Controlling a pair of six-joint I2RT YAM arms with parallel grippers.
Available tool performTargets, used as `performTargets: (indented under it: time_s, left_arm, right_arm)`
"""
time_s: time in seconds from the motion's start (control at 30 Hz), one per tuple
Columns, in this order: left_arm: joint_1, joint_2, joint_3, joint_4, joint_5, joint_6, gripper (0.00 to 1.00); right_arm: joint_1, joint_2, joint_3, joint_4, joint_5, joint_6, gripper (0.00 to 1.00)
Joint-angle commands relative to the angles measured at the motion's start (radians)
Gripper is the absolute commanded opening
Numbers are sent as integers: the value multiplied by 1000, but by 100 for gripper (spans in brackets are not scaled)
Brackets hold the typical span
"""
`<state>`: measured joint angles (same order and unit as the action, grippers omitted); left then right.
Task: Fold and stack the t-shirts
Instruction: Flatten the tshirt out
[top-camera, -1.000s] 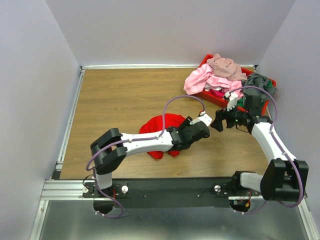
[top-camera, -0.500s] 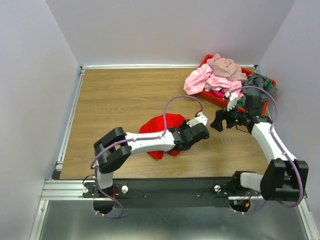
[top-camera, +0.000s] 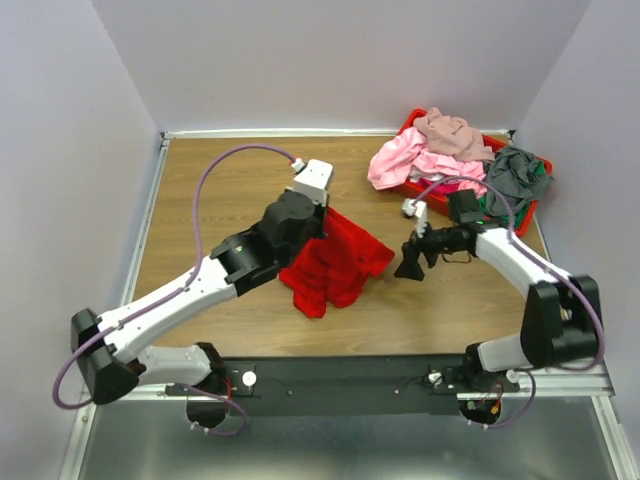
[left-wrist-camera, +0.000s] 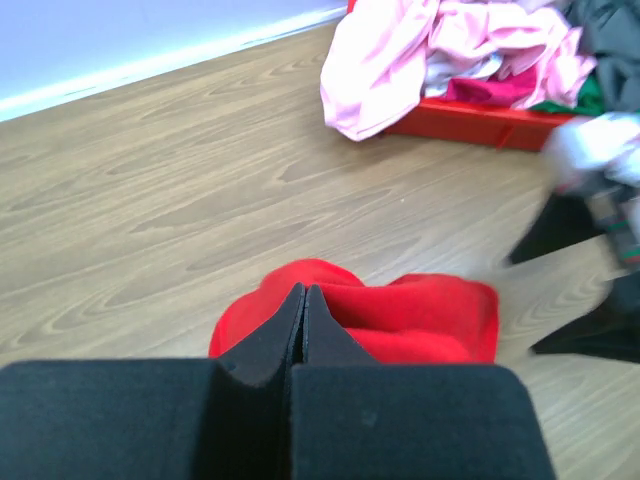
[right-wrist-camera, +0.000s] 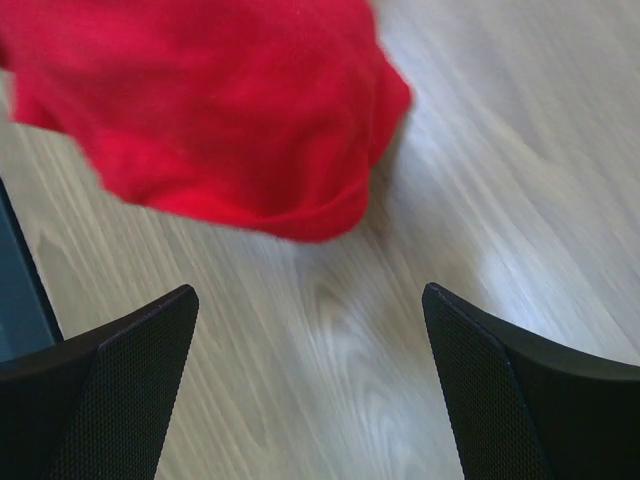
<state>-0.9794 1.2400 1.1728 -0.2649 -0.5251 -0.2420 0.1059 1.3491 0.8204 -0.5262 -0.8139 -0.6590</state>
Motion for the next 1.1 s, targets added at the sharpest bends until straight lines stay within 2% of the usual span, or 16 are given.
performTargets:
  time_s: [0.0,0.13,0.27,0.37,0.4,0.47,0.5,0.53,0.6,0.67,0.7,0.77,0.87,0.97,1.07]
  left_arm:
    - [56,-92,-96,47,191,-22,0]
    - [88,-142,-131,56,235,-39,0]
    - [100,-165,-144,56,260,-42,0]
    - [114,-172,-144,64,270,-39,0]
    - [119,-175,-144,66,277,-37,0]
    - [123,-182,-140,66,280,-34,0]
    - [127,-188,-137,66,272,-30,0]
    - [127,-194,-133,58,266,-25,0]
    - [127,-229,-124,56,243,1,0]
    - [128,-266,-117,82,229,35,0]
    - [127,-310,-107,95,229,81,0]
    - [128,-358,-96,157,237,122,0]
    - [127,-447,-67,252,295,202,0]
    - [127,-502,-16,321,413,237,0]
    - [127,-508,71,334,483,265,0]
  right_arm:
    - [113,169,132,-38,91,-41,100]
    - [130,265,233,-43,-5,15,99]
    - [173,271,275,-46,-96,42,95]
    - [235,303,296,-52,-87,65,74]
    - [254,315,310,-66,-88,64,58]
    - [271,323,332,-89,-67,62,32]
    - [278,323,368,-122,-51,59,5]
    - [281,312,399,-148,-6,46,1]
    - [281,271,512,-219,91,35,0]
    - [279,245,623,-344,126,-19,1]
    - [281,234,752,-381,139,-60,0]
    - [281,193,869,-426,151,-64,0]
    - [279,165,1061,-425,116,-41,0]
    - [281,170,1234,-423,53,13,1]
    - [279,162,1322,-410,26,41,0]
